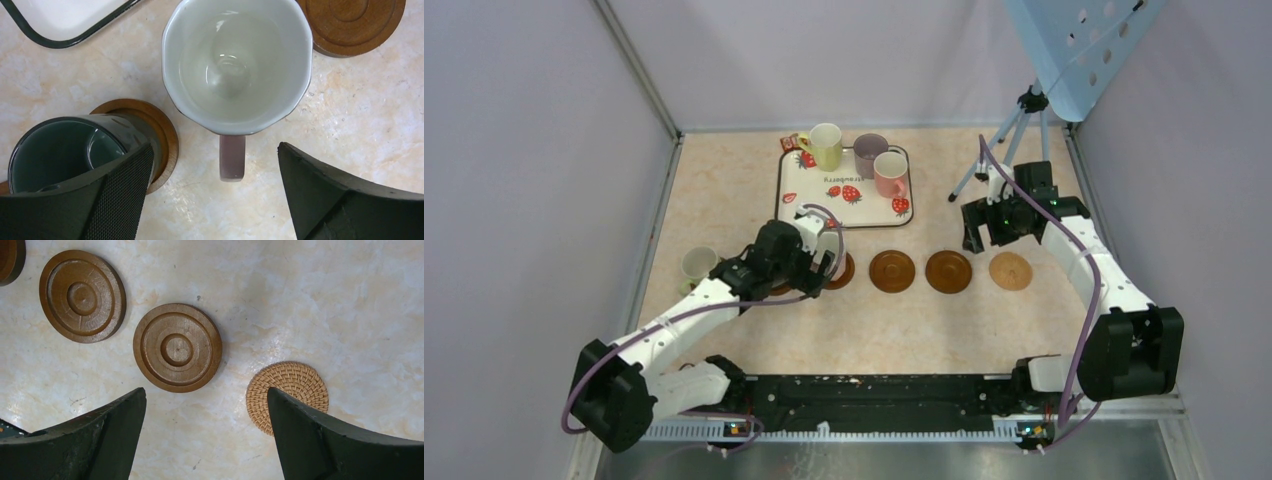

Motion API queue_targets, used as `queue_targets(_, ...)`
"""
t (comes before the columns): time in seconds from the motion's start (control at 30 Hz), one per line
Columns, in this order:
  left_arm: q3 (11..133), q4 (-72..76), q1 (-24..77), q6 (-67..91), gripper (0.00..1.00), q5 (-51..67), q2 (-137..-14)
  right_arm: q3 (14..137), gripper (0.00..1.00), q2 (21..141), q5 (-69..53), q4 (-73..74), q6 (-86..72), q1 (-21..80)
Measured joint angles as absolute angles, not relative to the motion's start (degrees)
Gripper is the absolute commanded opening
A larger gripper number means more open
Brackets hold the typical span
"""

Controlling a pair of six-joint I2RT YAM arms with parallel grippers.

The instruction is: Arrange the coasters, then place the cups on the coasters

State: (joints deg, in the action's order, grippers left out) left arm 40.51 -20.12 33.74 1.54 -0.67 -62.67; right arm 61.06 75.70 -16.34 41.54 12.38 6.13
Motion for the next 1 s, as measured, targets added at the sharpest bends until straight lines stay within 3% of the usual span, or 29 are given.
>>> queue_targets(0.43, 58.7, -28.82, 33.74, -2.46, 0.99, -0.14, -62.39, 65.84, 0.88, 78.24, -18.06, 39.0, 6.7, 9.91)
queue_targets(0.63, 64.12, -29.54, 31.88, -2.83, 0.99, -2.7, -65.91, 74.26, 0.83, 88.73, -17.47, 36.67, 3.55, 14.31)
queue_targets(1.0, 68.71, -30.15, 16.03, 4.45, 0.99, 0.19, -73.17, 96.49, 0.72, 109.4, -20.99, 36.99, -0.58, 16.78)
